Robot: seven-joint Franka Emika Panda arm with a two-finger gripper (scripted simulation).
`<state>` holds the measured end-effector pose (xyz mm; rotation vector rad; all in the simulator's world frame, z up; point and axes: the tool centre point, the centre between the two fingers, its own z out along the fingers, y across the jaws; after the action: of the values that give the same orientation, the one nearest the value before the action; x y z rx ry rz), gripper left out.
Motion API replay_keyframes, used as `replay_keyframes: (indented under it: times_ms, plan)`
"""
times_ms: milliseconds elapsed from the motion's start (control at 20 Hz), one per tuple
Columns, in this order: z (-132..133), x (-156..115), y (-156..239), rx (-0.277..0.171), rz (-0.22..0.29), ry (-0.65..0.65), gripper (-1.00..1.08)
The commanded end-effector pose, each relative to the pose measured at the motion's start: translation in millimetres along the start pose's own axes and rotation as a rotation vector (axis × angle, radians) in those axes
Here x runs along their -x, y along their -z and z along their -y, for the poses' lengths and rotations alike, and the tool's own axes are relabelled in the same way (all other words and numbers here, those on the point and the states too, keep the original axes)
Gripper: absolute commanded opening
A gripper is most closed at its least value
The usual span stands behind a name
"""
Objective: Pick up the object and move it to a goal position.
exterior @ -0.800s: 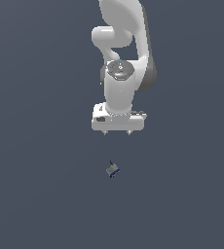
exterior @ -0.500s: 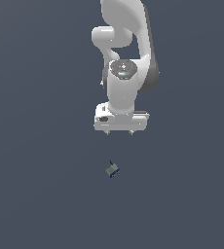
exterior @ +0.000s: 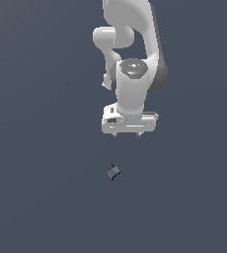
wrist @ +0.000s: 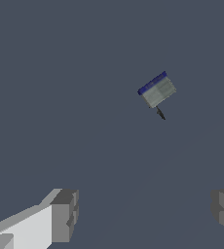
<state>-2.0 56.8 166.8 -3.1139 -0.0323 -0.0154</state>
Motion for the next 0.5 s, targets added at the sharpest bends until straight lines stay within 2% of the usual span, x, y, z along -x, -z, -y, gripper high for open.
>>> replay_keyframes:
  times_ms: [0,450]
  plan:
    - [-1,-2,-2,0.001,0.000,0.011,1.00]
    - [-11,-23,-18,0.009,0.003,0.128,1.00]
